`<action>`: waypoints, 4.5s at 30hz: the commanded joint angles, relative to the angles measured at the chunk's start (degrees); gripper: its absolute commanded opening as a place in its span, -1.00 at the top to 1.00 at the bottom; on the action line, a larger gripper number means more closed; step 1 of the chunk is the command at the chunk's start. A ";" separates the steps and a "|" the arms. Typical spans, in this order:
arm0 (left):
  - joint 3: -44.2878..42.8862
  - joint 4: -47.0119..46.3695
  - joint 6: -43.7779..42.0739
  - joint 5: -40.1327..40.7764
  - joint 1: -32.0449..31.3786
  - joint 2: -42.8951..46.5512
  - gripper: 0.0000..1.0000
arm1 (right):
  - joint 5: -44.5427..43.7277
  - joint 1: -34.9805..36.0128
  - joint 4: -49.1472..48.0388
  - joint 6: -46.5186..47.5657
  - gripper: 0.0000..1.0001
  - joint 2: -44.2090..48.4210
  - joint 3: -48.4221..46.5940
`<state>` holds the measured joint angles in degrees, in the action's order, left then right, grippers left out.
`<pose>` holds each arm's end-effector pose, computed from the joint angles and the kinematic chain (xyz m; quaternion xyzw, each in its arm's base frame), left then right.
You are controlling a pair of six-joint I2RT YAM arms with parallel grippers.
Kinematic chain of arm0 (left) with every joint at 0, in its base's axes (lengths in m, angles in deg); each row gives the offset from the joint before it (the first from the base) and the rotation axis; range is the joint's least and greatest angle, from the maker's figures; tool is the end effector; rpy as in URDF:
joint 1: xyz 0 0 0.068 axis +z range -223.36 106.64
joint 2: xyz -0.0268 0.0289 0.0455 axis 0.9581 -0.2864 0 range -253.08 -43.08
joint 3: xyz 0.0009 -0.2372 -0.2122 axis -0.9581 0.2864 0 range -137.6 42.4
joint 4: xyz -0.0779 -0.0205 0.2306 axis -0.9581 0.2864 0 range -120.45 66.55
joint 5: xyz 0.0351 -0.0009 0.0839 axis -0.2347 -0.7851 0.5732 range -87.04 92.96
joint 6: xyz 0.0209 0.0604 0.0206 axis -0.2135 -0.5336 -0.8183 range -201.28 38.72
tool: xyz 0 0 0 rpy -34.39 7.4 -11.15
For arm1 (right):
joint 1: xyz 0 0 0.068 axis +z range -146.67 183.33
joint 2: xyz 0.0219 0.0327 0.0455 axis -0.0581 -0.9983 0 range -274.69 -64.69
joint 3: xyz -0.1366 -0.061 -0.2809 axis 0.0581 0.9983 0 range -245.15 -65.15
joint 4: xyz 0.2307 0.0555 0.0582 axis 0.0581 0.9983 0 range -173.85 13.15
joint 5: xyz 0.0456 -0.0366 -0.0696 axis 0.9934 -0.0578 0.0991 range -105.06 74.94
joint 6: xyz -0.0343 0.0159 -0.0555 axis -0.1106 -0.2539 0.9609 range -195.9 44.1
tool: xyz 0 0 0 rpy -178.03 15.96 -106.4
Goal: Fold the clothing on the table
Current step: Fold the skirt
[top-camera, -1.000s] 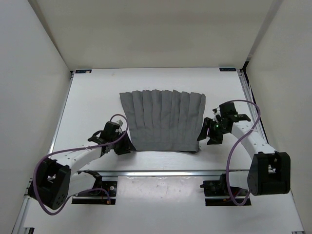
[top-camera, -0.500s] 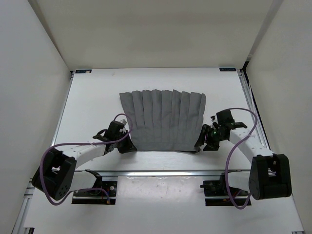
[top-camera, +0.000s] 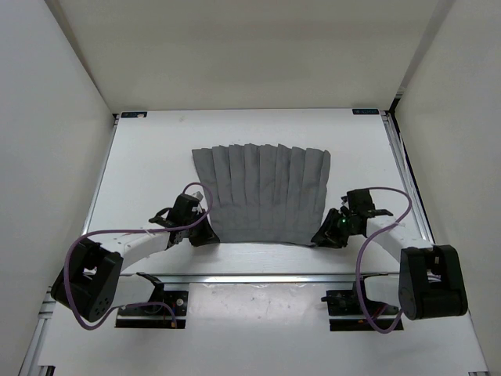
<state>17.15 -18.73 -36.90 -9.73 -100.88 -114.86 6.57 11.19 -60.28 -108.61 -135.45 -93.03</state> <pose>0.1620 -0.0976 0.1782 -0.1102 0.9501 -0.2457 0.1576 0.1696 0.0433 0.1832 0.1695 0.9473 0.2418 0.1243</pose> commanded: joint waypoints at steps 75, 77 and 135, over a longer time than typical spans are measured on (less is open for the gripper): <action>-25.96 10.16 0.18 18.22 20.15 -5.38 -0.18 | 6.85 4.97 -22.33 0.10 0.17 -40.43 -57.28; -28.79 12.00 -0.17 19.27 19.54 -4.59 -0.16 | 5.10 5.68 -25.84 1.50 0.00 -36.67 -54.06; -30.21 22.12 -14.05 19.27 18.82 -8.27 0.99 | -2.04 -4.33 5.54 11.19 -0.28 -1.49 -10.11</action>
<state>-12.51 1.49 -47.63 5.68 -84.01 -121.27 3.11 7.93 -48.52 -95.06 -138.95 -105.12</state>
